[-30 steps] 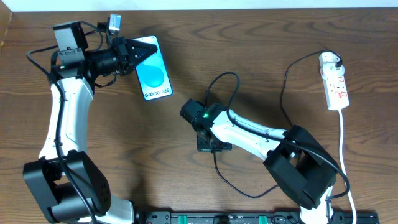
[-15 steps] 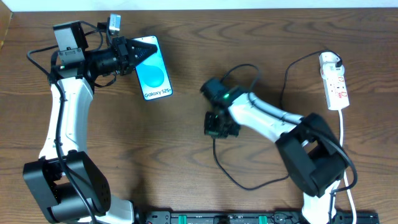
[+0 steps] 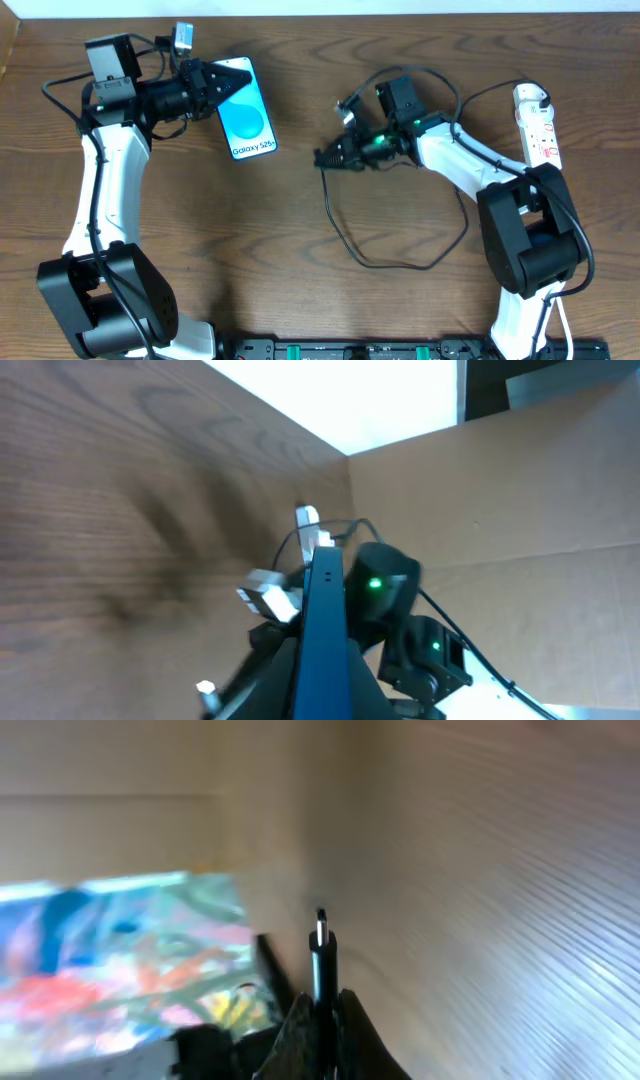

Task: Plug charger to phone and switch on socket
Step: 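Lift the plug with the right gripper toward the phone's bottom end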

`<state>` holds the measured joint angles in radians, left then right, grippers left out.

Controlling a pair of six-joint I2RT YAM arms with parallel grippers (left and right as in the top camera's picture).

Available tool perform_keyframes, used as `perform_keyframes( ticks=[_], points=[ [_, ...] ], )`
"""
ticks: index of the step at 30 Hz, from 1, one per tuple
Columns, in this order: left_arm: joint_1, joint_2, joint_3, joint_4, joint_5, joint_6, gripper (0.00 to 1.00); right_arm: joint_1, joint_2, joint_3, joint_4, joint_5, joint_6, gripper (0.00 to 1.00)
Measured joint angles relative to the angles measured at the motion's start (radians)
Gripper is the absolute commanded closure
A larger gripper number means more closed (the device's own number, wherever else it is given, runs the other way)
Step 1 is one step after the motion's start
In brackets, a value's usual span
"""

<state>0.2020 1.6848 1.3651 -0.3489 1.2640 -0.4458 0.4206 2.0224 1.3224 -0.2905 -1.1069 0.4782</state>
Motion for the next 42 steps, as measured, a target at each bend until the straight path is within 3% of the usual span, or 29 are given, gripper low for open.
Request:
perform_keyframes(
  ticks=[6,15,23,31,42],
  points=[
    [0.0,0.0,-0.003,0.193,-0.015,-0.089,0.92,-0.002,0.0,0.0,0.224,-0.198,0.007,0.99],
    [0.0,0.0,-0.006,0.488,-0.014,-0.302,0.92,0.003,0.0,0.0,0.415,-0.274,0.086,0.99],
    [0.0,0.0,-0.01,0.679,-0.014,-0.448,0.92,0.02,0.0,0.0,0.788,-0.315,0.265,0.99],
    [0.0,0.0,-0.013,0.873,-0.011,-0.57,0.92,0.068,0.0,0.0,1.277,-0.335,0.557,0.99],
    [0.0,0.0,-0.013,0.899,-0.01,-0.655,0.92,0.089,0.0,0.0,1.324,-0.33,0.678,0.99]
  ],
)
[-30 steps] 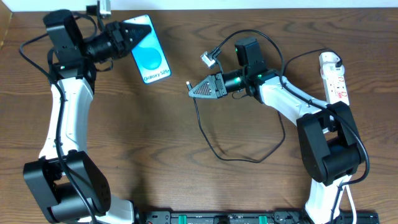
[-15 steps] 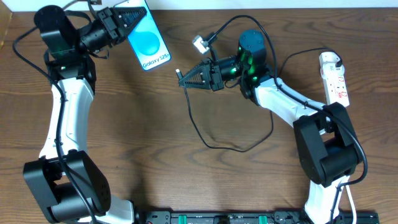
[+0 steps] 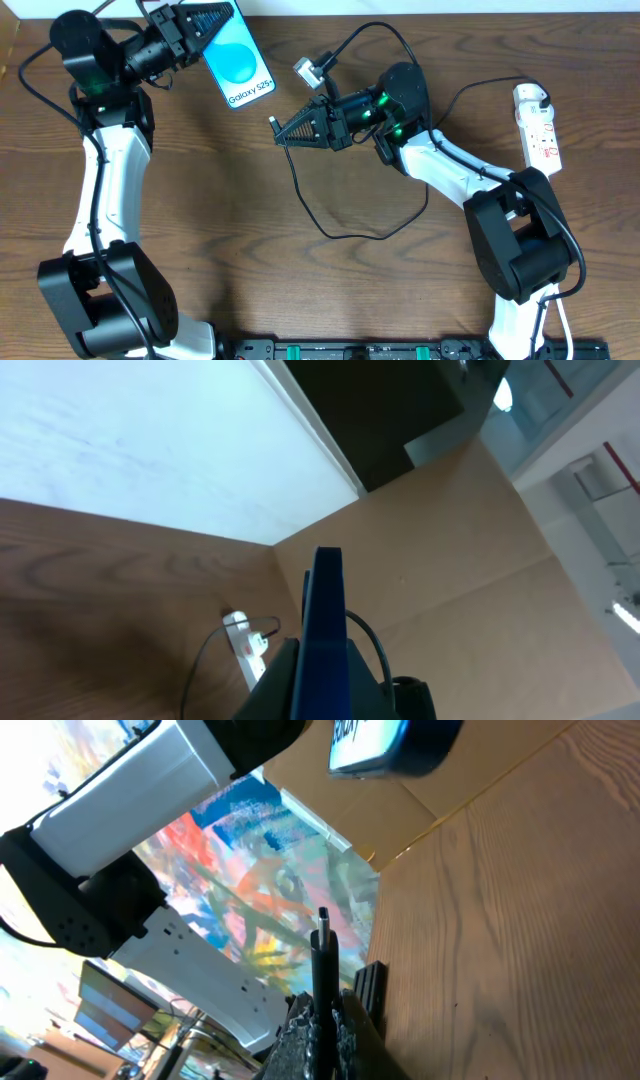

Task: Plug charger to phone and switch on socket

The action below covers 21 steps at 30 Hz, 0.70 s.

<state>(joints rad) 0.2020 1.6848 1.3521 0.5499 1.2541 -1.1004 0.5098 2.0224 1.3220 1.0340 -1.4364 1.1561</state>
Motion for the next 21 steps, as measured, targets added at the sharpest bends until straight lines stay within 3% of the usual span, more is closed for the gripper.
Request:
perform_keyframes(
  ticks=[8,21],
  points=[
    [-0.016,0.0,0.0,0.001,-0.003,-0.005,0.93,0.002,0.0,0.0,0.005,0.048,0.016,0.99],
    [-0.032,0.0,0.0,0.0,-0.004,-0.007,0.93,0.008,0.0,0.0,0.161,0.076,0.106,0.99]
  ],
)
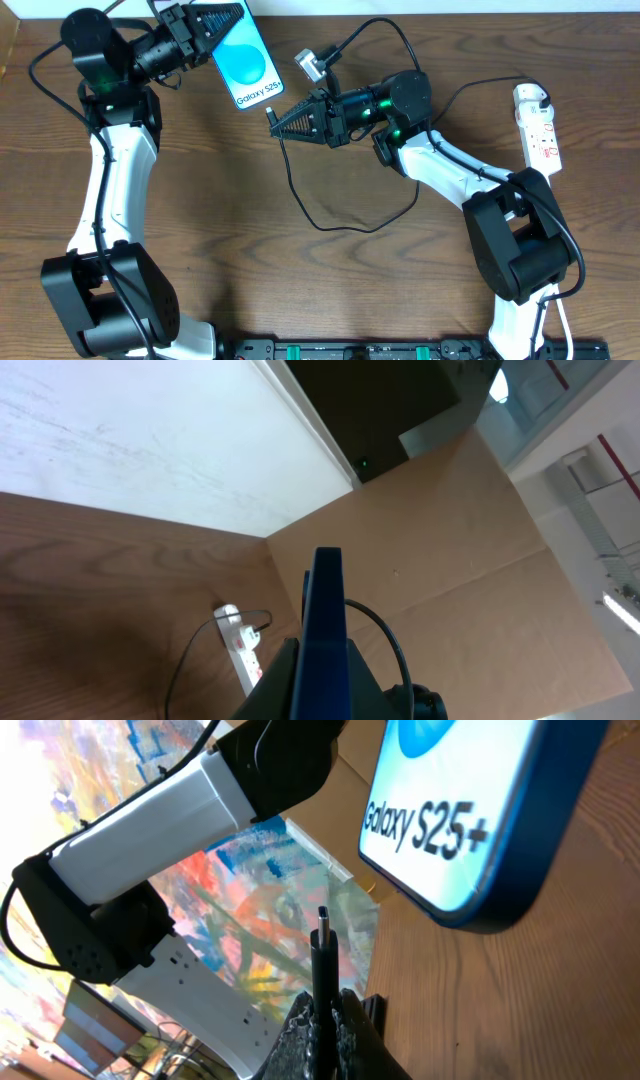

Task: Plug charger to phone and switch on socket

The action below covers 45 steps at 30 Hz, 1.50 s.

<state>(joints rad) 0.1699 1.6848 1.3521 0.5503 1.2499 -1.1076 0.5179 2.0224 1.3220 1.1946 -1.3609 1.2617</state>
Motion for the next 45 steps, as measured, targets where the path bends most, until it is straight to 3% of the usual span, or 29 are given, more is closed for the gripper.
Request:
perform_keyframes(
  ticks=[15,45],
  points=[
    [0.0,0.0,0.0,0.0,0.0,-0.082,0.92,0.001,0.0,0.0,0.0,0.003,0.014,0.99],
    [-0.01,0.0,0.0,0.0,0.005,-0.089,0.93,0.01,0.0,0.0,0.0,0.016,0.014,0.99]
  ],
)
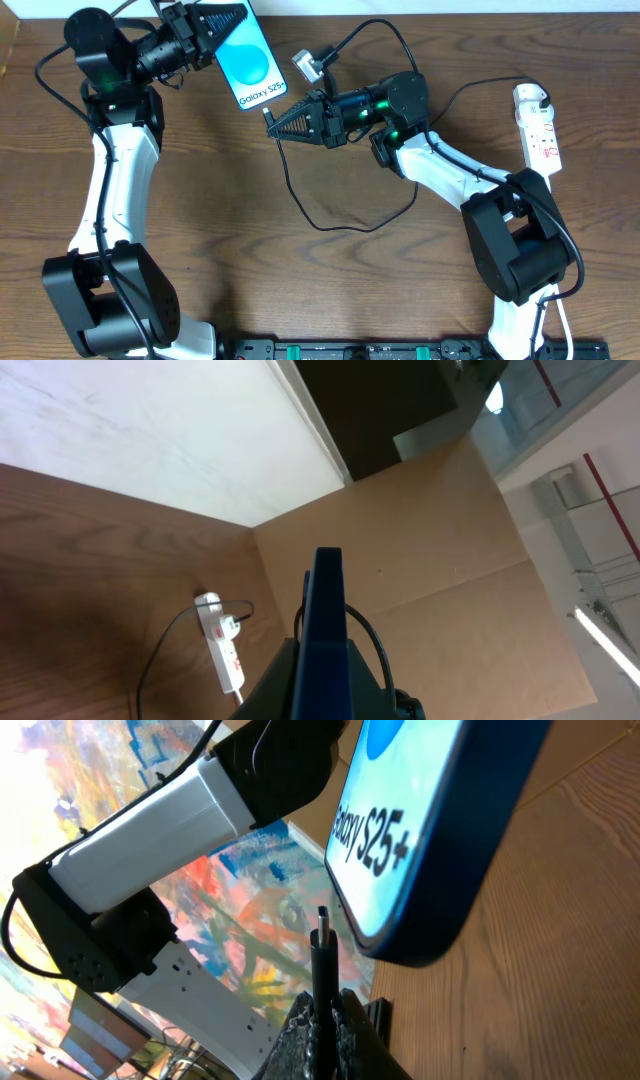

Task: Plug charger to phone and switch on socket

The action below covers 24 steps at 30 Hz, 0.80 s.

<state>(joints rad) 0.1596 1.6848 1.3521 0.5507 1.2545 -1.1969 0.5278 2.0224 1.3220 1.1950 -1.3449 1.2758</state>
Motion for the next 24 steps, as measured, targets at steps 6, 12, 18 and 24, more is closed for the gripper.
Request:
perform_keyframes(
  ticks=[6,12,18,24],
  points=[
    [0.0,0.0,0.0,0.0,0.005,0.0,0.93,0.0,0.0,0.0,0.0,0.006,0.0,0.99],
    [0.0,0.0,0.0,0.0,0.024,0.0,0.92,-0.002,0.0,0.0,0.0,0.011,0.0,0.99],
    [0.0,0.0,0.0,0.0,0.028,0.0,0.93,-0.005,0.0,0.0,0.0,0.011,0.0,0.99],
    [0.0,0.0,0.0,0.0,0.03,0.0,0.93,-0.008,0.0,0.0,0.0,0.01,0.0,0.99]
  ],
)
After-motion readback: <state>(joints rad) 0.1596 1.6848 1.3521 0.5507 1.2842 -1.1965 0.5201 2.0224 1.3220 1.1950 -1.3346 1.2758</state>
